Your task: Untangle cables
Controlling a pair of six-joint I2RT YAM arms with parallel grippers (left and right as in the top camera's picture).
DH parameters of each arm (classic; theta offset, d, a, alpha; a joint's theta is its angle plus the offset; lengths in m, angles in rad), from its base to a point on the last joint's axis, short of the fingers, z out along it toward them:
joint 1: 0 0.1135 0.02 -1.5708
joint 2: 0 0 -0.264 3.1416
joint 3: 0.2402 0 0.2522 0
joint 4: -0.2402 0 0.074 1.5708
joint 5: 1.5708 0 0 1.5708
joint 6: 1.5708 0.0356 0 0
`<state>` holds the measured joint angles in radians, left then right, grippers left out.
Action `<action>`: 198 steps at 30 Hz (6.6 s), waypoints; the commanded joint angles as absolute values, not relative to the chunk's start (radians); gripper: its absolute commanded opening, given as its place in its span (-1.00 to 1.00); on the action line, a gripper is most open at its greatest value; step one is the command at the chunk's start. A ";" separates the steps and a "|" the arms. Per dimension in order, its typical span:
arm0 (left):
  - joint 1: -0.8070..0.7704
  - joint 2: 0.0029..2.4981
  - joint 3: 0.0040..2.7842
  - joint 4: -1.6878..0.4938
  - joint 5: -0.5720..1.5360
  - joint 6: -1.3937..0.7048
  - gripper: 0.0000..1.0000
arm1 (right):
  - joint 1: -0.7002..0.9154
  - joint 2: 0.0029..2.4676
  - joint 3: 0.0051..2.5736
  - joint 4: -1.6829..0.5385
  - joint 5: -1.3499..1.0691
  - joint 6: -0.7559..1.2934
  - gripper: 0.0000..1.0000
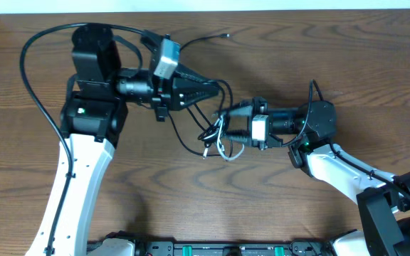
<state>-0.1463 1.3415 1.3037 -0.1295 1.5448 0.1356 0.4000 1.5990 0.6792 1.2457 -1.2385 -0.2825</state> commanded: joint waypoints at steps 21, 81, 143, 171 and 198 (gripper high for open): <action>-0.101 1.338 1.319 -0.221 1.256 0.089 0.79 | 0.052 1.581 0.687 1.576 -1.043 0.717 -0.98; -0.260 1.442 1.266 -0.432 0.960 0.463 -0.85 | 0.250 1.571 0.720 1.575 -1.087 0.729 -0.98; -0.196 1.451 1.266 -0.548 0.897 0.590 0.23 | 0.178 1.565 0.746 1.576 -1.080 0.868 -0.98; -0.305 1.555 1.266 -0.362 0.868 0.751 0.40 | 0.260 1.563 0.855 1.576 -1.203 1.016 -0.98; -0.268 1.554 1.266 -0.676 1.065 0.987 0.40 | 0.229 1.563 0.857 1.576 -1.196 1.017 -0.98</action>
<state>-0.2699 1.5513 1.2663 -0.6792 0.9997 0.9474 0.2188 1.5772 0.8333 1.5375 -1.2217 1.0080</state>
